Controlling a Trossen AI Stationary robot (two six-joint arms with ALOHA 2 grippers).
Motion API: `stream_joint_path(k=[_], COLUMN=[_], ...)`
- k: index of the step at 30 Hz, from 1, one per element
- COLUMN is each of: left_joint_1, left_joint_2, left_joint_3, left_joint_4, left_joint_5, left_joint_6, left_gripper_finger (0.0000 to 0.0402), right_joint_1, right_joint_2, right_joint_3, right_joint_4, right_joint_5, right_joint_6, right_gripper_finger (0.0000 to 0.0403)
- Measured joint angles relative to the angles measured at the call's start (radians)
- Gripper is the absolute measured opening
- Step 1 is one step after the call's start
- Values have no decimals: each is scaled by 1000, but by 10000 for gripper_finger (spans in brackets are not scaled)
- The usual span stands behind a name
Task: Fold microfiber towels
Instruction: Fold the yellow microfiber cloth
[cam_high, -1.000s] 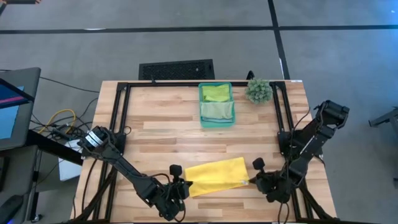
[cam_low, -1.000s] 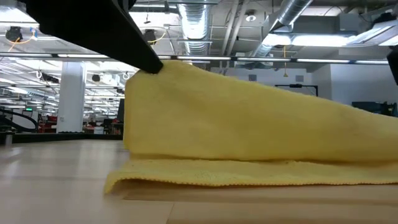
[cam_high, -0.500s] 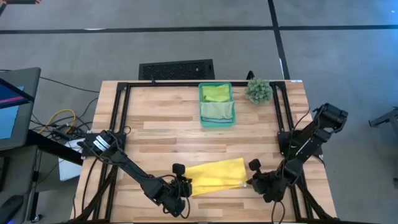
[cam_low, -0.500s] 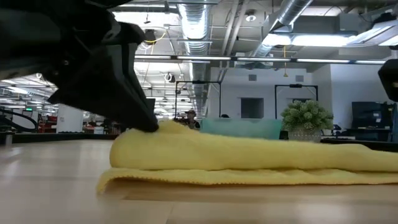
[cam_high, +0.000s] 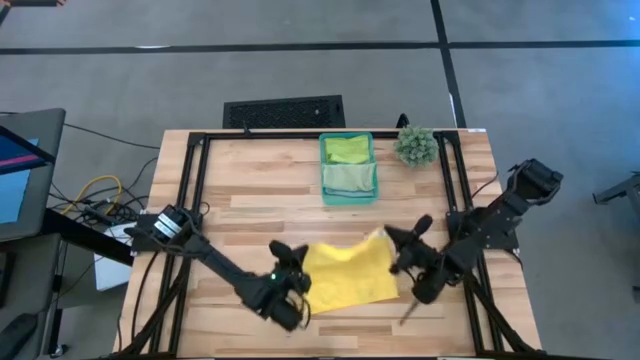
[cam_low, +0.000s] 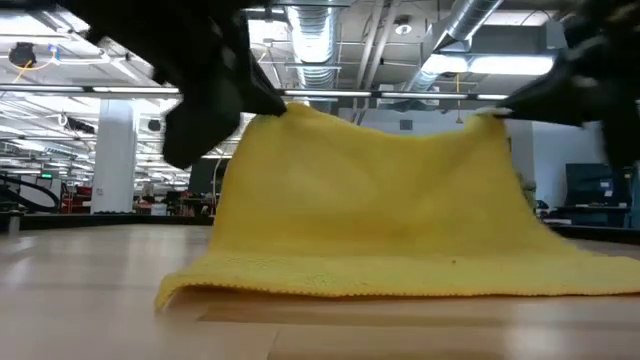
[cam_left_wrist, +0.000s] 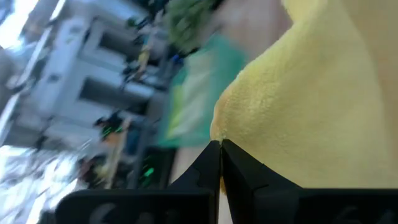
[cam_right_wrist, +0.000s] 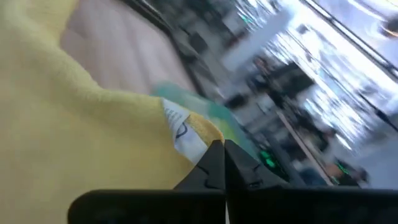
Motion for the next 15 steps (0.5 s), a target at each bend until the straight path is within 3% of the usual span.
stream_joint_path(k=[3,6,10,13,15], left_joint_1=[54,101,122,103,81], left_joint_2=[0,0,0,0,0], left_joint_3=[0,0,0,0,0], left_joint_4=[-124,-160,-163,-166,-165], left_joint_5=[-63,-98,-32,3,61], left_joint_6=[-111,-206,-192,-197,-186], left_gripper_finger=[2,2,2,2,2], right_joint_1=[-95,-169,-182,-144,-104], right_joint_2=[0,14,26,25,25], right_joint_3=[0,-13,-39,-54,-58], right_joint_4=[0,3,2,1,-17], right_joint_5=[41,-18,-91,-106,-172], right_joint_6=[0,8,9,9,8], right_gripper_finger=[7,4,8,9,8])
